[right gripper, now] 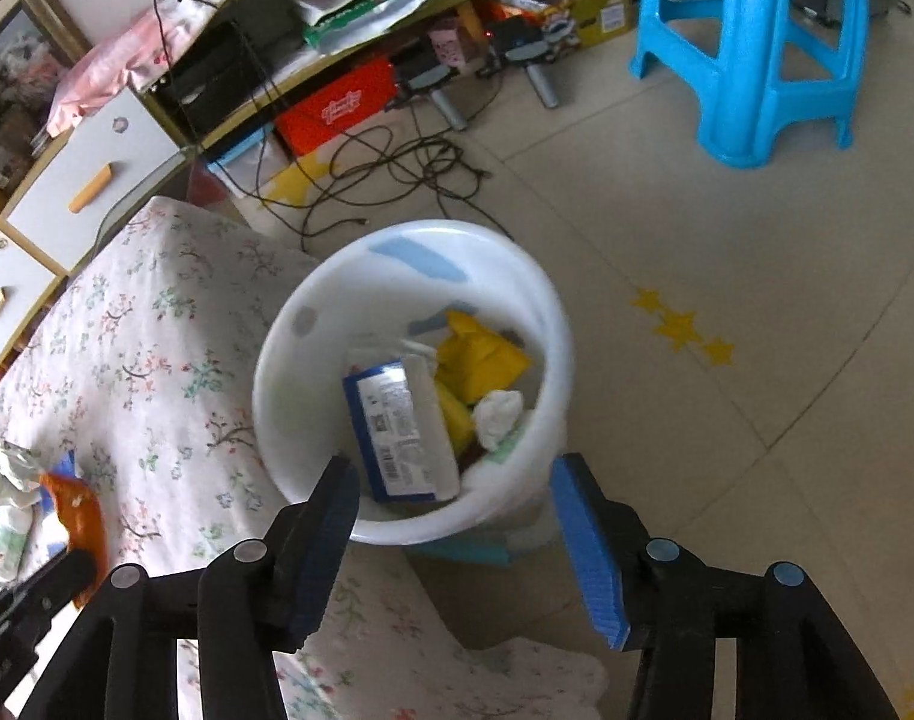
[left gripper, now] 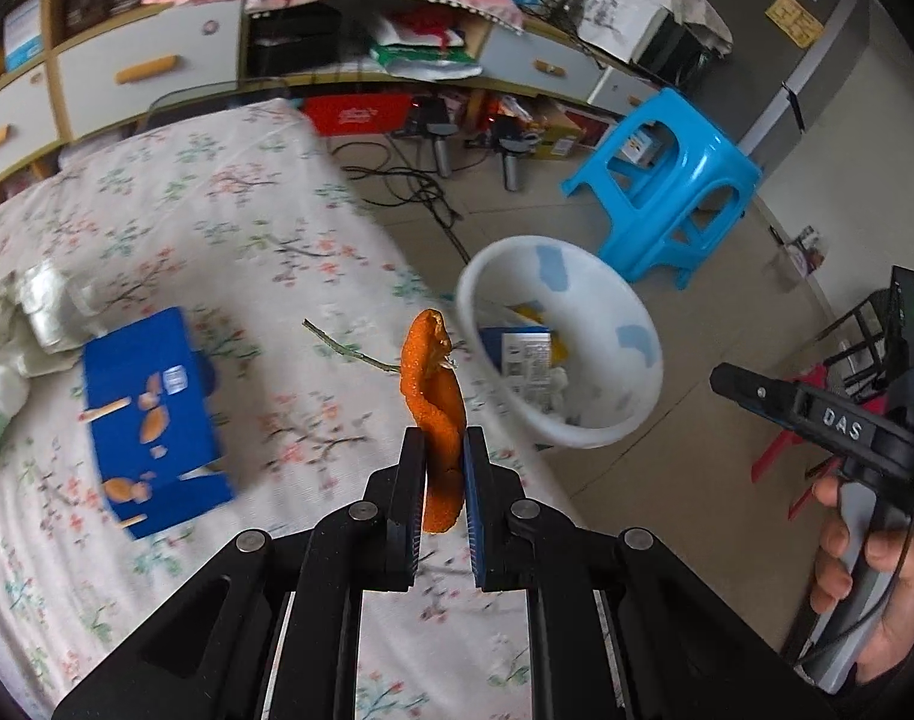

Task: Collect trash
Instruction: 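Carry the tissue ball over the bin and release it with the right tool, then carry the orange peel over the bin and open the left tool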

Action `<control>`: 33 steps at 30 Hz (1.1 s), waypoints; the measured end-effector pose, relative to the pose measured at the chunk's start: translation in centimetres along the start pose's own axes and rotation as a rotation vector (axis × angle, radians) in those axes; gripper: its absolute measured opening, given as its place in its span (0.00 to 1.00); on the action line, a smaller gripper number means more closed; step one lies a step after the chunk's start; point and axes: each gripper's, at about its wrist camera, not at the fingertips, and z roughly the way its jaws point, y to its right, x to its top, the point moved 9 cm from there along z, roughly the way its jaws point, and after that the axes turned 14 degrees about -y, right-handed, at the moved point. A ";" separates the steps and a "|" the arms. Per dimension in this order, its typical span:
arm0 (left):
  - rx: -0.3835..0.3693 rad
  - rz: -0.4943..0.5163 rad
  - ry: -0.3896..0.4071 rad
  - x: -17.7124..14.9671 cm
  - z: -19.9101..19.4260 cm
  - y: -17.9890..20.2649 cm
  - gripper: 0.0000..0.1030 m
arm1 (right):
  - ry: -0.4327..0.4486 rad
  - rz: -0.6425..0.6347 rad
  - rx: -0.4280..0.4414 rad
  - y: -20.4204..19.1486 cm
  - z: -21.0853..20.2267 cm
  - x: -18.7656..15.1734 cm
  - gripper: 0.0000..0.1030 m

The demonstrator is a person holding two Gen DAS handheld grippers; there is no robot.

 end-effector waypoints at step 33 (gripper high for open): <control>0.096 -0.007 -0.022 3.8 3.1 3.7 0.76 | 0.026 0.013 -0.042 4.2 -1.9 -0.5 0.70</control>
